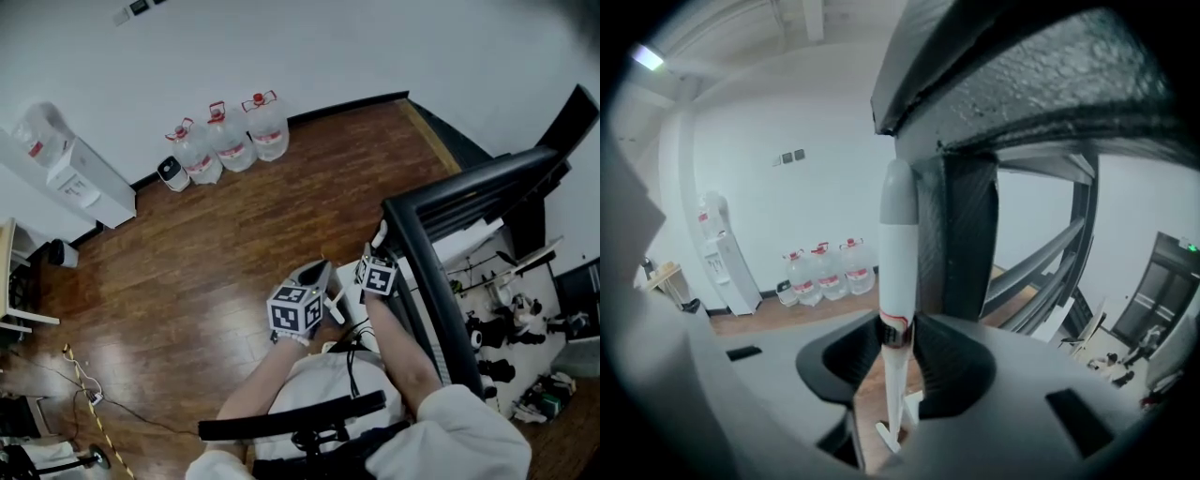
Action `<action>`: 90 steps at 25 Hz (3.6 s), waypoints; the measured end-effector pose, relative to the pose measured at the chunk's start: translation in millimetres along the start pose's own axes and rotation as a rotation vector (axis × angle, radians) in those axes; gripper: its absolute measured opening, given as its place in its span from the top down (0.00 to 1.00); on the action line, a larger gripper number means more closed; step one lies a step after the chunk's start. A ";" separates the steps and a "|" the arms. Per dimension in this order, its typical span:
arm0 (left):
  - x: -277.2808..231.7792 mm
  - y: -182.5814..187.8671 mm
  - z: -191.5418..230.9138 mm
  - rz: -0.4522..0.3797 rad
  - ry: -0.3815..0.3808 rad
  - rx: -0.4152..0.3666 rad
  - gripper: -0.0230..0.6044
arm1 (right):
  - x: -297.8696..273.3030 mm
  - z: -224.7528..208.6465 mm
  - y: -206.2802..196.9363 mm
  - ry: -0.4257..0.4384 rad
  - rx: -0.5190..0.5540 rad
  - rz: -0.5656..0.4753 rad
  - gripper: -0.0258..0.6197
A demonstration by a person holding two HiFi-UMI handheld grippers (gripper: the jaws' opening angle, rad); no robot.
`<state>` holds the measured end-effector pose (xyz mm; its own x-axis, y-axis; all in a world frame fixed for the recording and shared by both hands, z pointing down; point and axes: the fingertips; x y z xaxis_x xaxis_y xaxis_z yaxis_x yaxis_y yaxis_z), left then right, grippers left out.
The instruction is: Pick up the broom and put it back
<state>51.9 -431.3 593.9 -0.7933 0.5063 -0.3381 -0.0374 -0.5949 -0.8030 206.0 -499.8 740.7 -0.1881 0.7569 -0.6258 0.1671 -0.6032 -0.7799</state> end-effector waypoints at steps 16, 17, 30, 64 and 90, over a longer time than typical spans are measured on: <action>91.6 -26.0 -17.6 -0.051 0.050 0.044 0.97 | 107.8 73.6 -16.1 0.220 0.177 -0.051 0.76; 100.7 -27.2 -18.8 -0.058 0.054 0.043 0.97 | 117.5 79.5 -15.3 0.234 0.196 -0.054 0.76; 225.6 15.3 -21.8 -0.203 0.209 -0.066 0.97 | 277.0 134.6 89.0 0.365 0.286 -0.260 0.77; 301.9 -18.6 -39.5 -0.286 0.240 -0.008 0.97 | 348.3 153.6 75.8 0.367 0.254 -0.335 0.77; 194.5 -24.2 -7.3 -0.161 0.179 0.046 0.97 | 137.6 102.9 31.6 0.178 -0.031 -0.116 0.76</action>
<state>-97.0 -313.9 543.9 -0.6545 0.6974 -0.2921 -0.1857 -0.5228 -0.8320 85.8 -440.6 628.7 -0.0342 0.8551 -0.5174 0.1840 -0.5034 -0.8442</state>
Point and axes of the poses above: the fingertips, and each gripper's own axes: x backward along the fingers, z to its left, y out of its top, and after that the axes turned 10 degrees about -y, right-handed
